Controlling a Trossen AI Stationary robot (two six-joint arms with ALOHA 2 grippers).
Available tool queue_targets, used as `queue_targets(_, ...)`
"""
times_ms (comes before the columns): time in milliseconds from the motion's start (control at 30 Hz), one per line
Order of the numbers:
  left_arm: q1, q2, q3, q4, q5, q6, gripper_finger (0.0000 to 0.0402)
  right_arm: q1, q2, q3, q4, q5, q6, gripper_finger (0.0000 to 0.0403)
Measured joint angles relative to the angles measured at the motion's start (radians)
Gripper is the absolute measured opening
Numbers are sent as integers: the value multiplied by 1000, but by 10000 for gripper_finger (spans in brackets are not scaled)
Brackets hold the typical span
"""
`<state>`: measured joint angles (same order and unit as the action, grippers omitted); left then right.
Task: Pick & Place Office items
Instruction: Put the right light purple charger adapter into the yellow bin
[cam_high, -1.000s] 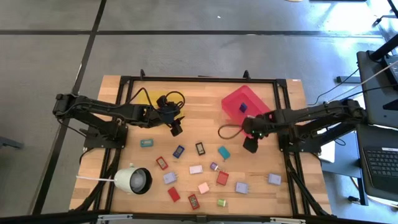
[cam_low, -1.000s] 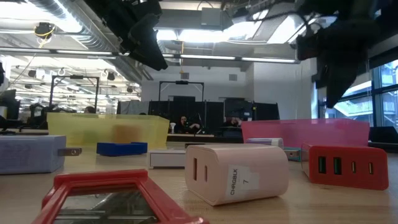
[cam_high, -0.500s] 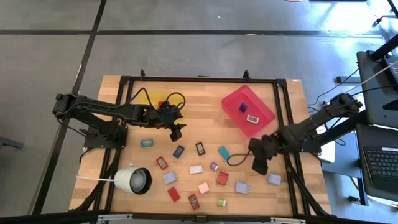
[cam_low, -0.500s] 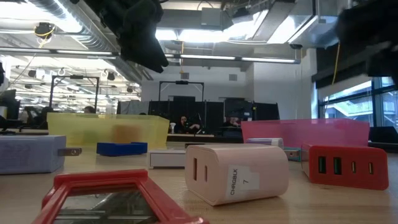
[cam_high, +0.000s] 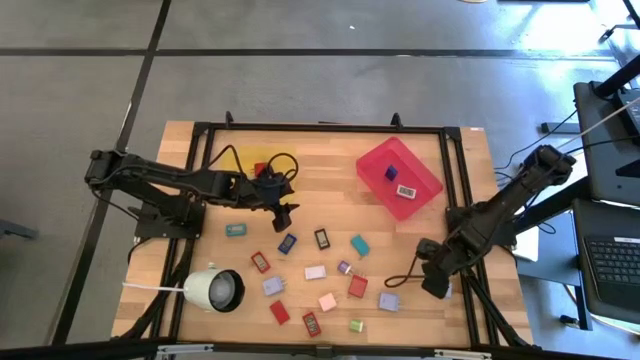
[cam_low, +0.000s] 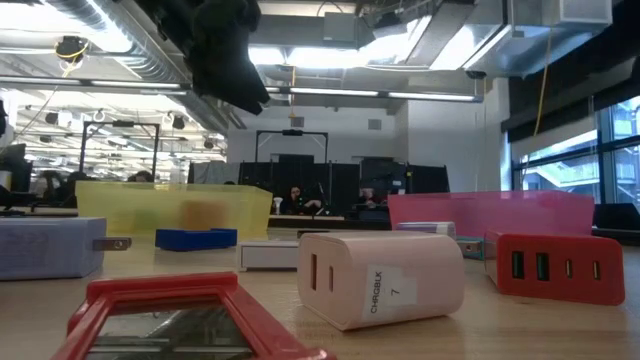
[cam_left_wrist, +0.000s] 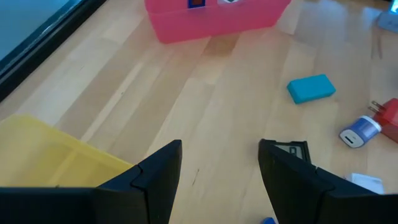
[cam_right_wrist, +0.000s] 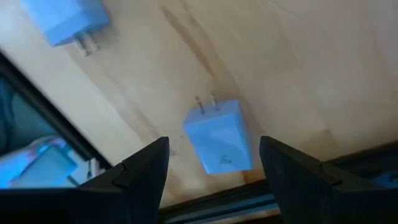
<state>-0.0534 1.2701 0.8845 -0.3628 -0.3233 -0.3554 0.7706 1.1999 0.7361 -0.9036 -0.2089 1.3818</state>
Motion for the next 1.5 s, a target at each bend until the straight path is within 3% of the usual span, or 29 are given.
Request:
queue_targets(333, -12, 0, 0, 0, -6, 11, 210, 94, 70, -23, 145, -12, 43, 329)
queue_targets(533, -12, 0, 0, 0, -71, 13, 210, 142, 157, -23, 143, -9, -29, 334)
queue_targets(800, -12, 0, 0, 0, -77, 18, 210, 165, 284, -23, 148, -8, -150, 334)
queue_targets(1033, -12, 0, 0, 0, -78, 19, 210, 165, 343, -21, 140, -14, -265, 306)
queue_targets(1333, -12, 0, 0, 0, -88, 19, 210, 165, 346, -21, 126, -7, -218, 209)
queue_targets(1500, -12, 0, 0, 7, -129, 19, 210, 165, 346, -11, 122, 2, -199, 209)
